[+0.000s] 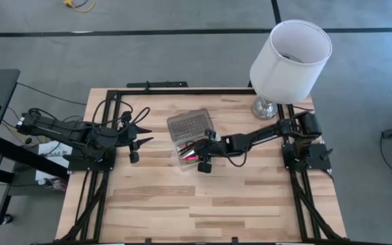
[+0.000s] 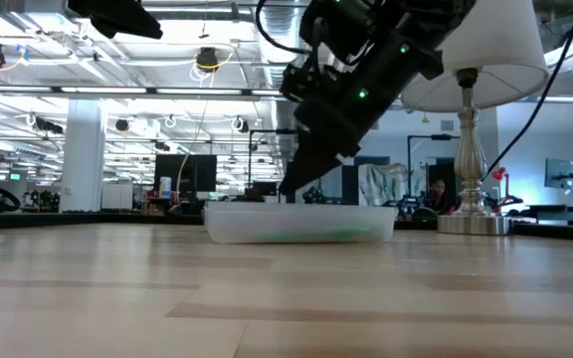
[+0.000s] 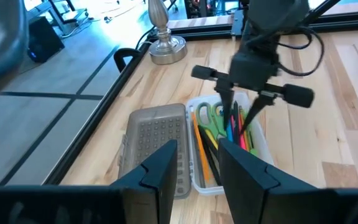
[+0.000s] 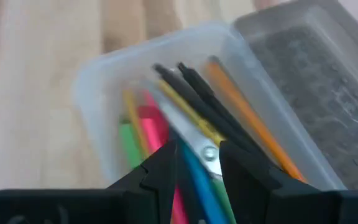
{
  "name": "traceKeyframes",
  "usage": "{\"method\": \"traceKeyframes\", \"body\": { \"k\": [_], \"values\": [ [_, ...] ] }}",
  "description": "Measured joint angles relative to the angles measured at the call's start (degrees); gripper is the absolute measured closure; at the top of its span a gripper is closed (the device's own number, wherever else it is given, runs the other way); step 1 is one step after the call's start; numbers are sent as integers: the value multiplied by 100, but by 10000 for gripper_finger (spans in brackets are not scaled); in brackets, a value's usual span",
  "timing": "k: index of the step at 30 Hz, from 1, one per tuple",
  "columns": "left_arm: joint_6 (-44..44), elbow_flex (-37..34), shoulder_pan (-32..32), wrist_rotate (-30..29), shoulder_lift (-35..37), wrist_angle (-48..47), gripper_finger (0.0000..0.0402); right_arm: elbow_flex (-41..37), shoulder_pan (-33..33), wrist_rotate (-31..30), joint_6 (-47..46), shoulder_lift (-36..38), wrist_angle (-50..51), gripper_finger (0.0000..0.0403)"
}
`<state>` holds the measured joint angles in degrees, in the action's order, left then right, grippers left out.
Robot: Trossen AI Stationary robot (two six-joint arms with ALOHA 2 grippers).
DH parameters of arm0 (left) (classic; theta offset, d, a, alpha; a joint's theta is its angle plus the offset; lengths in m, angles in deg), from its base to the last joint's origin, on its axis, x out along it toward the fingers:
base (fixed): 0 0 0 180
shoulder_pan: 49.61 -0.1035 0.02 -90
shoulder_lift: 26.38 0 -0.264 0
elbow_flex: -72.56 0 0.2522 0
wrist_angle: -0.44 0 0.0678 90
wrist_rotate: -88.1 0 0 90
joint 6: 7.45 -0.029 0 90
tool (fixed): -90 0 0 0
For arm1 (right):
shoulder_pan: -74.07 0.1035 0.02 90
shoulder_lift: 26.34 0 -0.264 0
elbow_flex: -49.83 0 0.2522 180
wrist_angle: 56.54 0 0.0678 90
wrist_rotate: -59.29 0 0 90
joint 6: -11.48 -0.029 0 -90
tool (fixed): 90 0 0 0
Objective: Pick & place school supplies into a supply box
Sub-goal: Adjust the black supply box
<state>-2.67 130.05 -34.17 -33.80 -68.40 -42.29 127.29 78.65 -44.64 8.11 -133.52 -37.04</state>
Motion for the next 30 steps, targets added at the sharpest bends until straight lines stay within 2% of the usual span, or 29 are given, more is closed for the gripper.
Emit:
{"method": "traceKeyframes", "body": {
  "k": [13, 17, 22, 30],
  "values": [
    [-23, 0, 0, -42, 0, -9, 290, 7, -520, -1037, -1651, 5, -320, 285],
    [-55, 0, 0, -44, 0, -9, 290, 7, -774, -1001, -1680, 5, -754, 285],
    [-55, 0, 0, -44, 0, -8, 290, 7, -1045, -663, -1766, 5, -882, 285],
    [-55, 0, 0, -46, 0, -2, 290, 15, -1059, -556, -1339, -127, -1199, 285]
  ]
}}
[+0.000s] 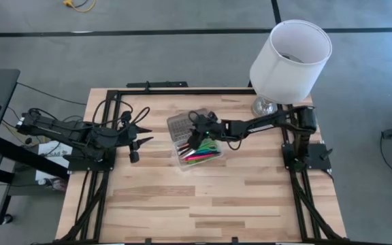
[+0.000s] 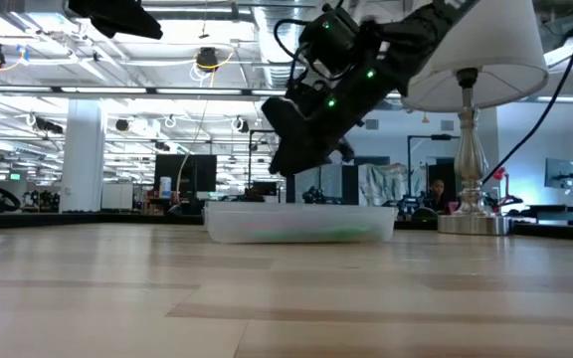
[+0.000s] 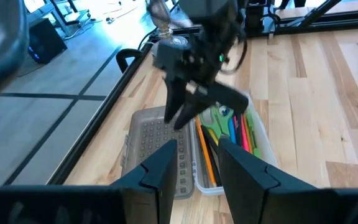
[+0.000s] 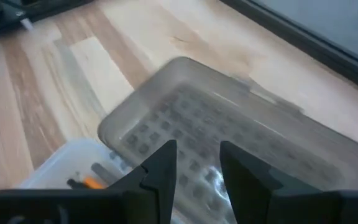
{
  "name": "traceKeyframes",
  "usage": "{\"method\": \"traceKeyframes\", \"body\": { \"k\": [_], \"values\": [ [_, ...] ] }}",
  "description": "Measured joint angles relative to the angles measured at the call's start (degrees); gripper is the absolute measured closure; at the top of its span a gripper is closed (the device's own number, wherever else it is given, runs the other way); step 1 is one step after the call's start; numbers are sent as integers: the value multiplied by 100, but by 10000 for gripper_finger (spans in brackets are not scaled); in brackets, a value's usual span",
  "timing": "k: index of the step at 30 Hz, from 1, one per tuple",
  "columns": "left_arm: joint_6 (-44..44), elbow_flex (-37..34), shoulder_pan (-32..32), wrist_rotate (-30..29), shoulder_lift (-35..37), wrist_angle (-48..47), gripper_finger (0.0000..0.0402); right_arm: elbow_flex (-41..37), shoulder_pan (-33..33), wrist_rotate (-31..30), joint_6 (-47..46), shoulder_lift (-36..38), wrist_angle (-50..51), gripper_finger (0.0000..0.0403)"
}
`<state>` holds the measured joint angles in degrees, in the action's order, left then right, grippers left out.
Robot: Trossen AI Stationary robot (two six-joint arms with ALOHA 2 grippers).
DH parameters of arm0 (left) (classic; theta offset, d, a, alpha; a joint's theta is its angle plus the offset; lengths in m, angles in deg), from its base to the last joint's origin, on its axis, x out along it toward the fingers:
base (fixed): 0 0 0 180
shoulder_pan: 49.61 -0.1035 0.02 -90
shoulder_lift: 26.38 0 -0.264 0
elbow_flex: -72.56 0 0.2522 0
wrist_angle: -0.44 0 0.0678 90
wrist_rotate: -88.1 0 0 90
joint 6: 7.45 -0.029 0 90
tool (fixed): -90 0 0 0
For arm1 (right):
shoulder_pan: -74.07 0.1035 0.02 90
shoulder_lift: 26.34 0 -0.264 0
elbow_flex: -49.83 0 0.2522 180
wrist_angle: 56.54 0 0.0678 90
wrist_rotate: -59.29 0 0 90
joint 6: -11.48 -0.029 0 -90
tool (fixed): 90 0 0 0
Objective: Pick & place school supplies into a supply box
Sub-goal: Adjust the black supply box
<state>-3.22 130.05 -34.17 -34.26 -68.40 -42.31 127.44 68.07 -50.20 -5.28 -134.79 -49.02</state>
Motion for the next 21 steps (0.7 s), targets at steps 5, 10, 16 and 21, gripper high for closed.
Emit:
{"method": "traceKeyframes", "body": {
  "k": [5, 10, 16, 21],
  "values": [
    [8, 7, 0, 11, -43, -1, 290, 96, -4, 379, 260, -463, -384, 285],
    [47, 7, 37, 67, -125, -35, 290, 381, -2, 313, 268, -790, -327, 285],
    [66, 7, 44, 48, -267, -144, 290, 660, -6, 666, 222, -1064, 12, 285],
    [68, 7, 44, 32, -369, -128, 290, 772, 54, 737, 238, -1074, 378, 285]
  ]
}}
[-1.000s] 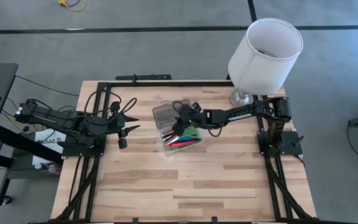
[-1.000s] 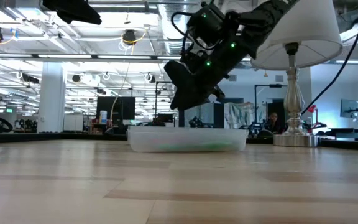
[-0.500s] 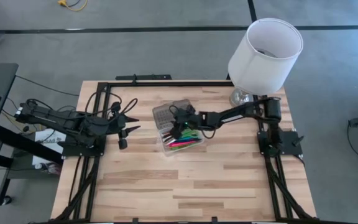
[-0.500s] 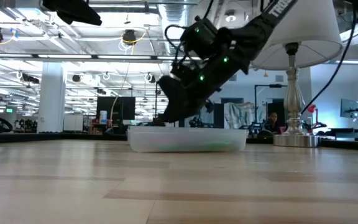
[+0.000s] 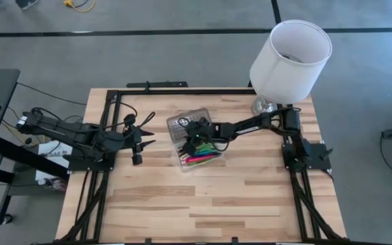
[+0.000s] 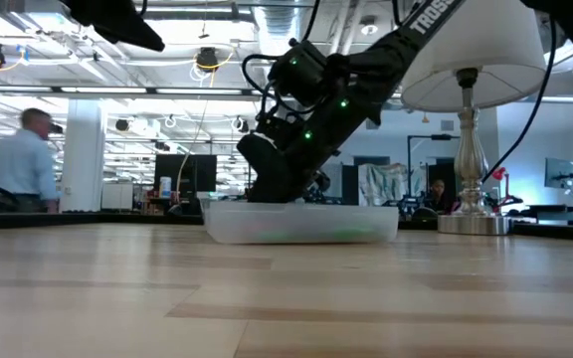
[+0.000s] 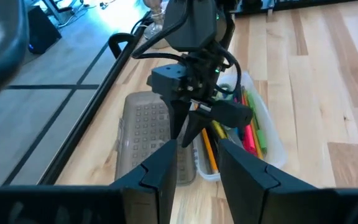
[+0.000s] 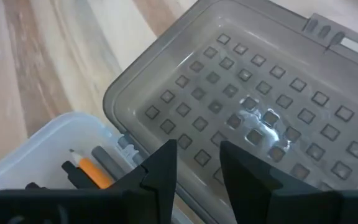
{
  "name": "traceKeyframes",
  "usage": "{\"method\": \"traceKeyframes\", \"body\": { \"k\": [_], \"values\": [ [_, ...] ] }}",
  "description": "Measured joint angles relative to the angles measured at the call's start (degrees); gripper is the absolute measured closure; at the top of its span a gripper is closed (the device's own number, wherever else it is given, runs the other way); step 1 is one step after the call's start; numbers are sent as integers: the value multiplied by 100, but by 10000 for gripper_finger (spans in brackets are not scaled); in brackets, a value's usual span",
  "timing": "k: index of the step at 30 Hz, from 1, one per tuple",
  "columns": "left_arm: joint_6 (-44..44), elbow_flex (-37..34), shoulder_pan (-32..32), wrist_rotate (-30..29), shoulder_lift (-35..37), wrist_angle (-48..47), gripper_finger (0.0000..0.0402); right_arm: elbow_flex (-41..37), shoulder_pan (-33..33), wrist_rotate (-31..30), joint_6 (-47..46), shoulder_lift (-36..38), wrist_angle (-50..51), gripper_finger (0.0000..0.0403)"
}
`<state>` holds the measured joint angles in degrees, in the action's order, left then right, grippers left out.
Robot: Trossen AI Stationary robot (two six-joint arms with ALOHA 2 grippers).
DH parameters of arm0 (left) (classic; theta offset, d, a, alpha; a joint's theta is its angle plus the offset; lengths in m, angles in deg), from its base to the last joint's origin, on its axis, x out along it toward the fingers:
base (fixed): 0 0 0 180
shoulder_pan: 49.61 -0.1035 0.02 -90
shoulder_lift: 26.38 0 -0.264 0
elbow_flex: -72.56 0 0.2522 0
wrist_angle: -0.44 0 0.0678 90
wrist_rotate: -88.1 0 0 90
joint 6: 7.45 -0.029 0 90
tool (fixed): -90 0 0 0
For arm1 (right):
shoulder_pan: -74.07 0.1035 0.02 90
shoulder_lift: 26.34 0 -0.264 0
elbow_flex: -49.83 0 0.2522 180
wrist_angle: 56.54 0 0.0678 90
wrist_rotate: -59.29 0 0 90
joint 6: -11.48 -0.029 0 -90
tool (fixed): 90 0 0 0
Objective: Pick & place school supplies into a supply box
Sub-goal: Adjust the black supply box
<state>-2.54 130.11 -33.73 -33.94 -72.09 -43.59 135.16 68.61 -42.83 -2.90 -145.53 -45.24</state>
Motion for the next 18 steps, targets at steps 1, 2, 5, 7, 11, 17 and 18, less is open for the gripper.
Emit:
{"method": "traceKeyframes", "body": {
  "k": [1, 2, 5, 7, 11, 17, 18],
  "values": [
    [0, 0, 0, -2, -16, 12, 290, 0, 23, -2, 43, 9, 18, 285],
    [0, 0, 0, -2, -22, 14, 290, -1, 51, 0, 71, 37, 50, 285],
    [39, 0, 0, -7, -17, 25, 290, -17, 133, 12, 206, 101, 103, 285],
    [48, 0, 0, -6, -17, 24, 290, -20, 183, 30, 276, 131, 162, 285],
    [88, 0, 0, -8, -17, 23, 290, -18, 294, 77, 448, 158, 324, 285],
    [90, -2, 0, -8, -17, 24, 290, 0, 557, 300, 724, 192, 662, 285],
    [89, -2, 0, -8, -17, 23, 290, 1, 620, 306, 787, 194, 691, 285]
  ]
}}
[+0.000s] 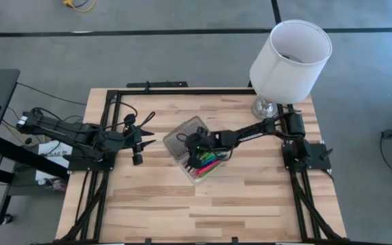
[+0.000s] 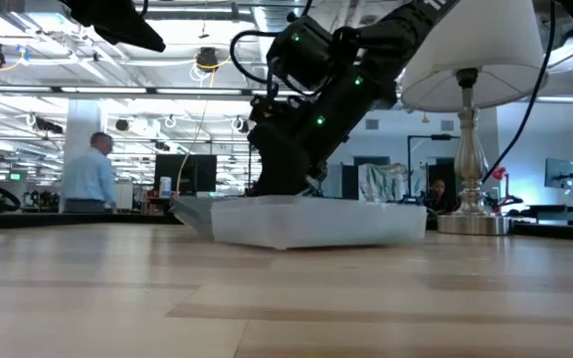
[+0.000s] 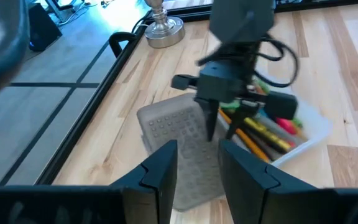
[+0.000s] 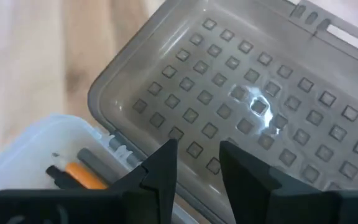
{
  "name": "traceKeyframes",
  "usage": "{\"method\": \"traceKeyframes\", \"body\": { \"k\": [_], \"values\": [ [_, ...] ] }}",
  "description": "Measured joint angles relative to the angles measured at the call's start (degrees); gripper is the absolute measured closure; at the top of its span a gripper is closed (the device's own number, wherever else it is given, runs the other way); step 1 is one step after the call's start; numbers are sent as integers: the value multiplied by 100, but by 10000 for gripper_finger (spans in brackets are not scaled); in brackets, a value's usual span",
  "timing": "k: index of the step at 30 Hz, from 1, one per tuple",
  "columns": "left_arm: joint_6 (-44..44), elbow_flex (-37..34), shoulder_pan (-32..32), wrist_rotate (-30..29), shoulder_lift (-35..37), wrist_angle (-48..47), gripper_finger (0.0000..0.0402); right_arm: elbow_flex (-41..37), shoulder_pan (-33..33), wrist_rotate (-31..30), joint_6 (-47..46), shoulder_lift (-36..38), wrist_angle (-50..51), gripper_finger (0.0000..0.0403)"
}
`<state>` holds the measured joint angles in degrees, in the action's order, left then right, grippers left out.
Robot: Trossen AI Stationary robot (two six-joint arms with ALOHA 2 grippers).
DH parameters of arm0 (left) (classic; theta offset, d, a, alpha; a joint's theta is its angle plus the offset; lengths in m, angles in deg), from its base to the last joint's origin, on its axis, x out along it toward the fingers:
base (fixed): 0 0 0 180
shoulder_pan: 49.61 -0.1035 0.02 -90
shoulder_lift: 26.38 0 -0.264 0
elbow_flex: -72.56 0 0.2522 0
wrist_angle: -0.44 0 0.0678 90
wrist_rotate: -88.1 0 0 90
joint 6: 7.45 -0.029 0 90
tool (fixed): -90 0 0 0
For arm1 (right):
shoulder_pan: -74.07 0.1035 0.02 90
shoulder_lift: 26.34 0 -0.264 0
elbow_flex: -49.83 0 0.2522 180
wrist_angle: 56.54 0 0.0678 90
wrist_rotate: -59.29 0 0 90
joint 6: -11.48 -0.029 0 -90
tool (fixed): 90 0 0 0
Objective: Pick & place school supplies into a supply box
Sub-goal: Adjust the black supply box, then adjust the black pen in the black supply box
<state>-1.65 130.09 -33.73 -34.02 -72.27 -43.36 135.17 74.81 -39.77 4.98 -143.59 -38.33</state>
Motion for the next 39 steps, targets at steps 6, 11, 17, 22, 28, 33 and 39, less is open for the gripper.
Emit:
{"method": "traceKeyframes", "body": {
  "k": [6, 11, 17, 22, 28, 33, 39],
  "values": [
    [-6, 0, 0, -13, 0, -2, 290, -27, 413, 238, 358, -35, 175, 285],
    [-13, -2, 0, -22, 0, 0, 290, -27, 724, 191, 359, -37, 258, 285],
    [-2, -2, 0, -26, 0, 13, 290, -27, 877, 151, 361, -37, 271, 285],
    [65, -2, 0, -26, 0, 11, 290, -27, 990, -159, 465, -37, 282, 285],
    [88, -2, 0, -28, 0, 11, 290, -27, 1134, -458, 650, 51, 344, 285],
    [93, -4, 0, -39, 2, 9, 290, -32, 1210, -459, 702, 248, 391, 285],
    [204, -4, 0, 68, -6, -36, 290, -29, 1337, -460, 708, 328, 385, 285]
  ]
}}
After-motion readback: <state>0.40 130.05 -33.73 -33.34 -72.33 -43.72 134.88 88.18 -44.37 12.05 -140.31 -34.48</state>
